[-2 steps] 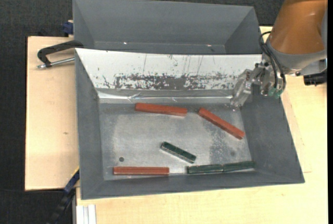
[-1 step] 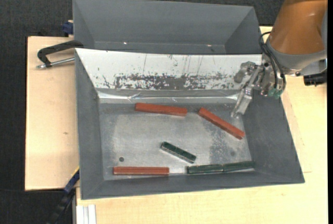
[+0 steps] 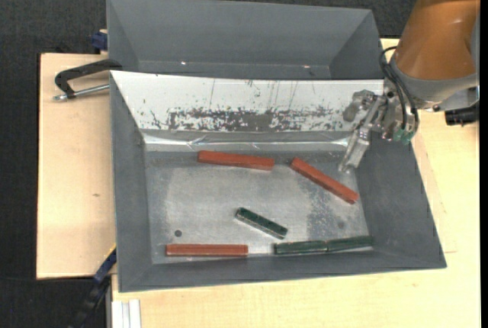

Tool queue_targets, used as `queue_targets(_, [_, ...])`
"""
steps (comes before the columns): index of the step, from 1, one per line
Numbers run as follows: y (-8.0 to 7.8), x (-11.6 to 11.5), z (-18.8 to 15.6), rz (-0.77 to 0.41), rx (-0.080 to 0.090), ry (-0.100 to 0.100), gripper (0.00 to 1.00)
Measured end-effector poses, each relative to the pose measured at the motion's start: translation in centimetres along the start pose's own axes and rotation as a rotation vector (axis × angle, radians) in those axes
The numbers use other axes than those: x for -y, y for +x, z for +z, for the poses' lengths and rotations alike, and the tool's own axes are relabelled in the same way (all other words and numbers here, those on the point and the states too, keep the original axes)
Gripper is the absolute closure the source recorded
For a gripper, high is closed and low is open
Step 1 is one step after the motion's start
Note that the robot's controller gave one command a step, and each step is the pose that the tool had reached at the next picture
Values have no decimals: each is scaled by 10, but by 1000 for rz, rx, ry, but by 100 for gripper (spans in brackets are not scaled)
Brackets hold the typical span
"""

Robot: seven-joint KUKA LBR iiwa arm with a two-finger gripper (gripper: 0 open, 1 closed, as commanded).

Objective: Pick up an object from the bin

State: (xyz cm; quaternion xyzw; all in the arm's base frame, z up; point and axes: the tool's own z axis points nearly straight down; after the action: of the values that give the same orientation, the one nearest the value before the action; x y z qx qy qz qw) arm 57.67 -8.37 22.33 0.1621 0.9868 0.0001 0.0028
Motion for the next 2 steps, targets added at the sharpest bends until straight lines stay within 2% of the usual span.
queue_targets(1, [25,-2,54,-3,2,-1,0])
queue_targets(2, [25,-6,79,116,-7,1,0])
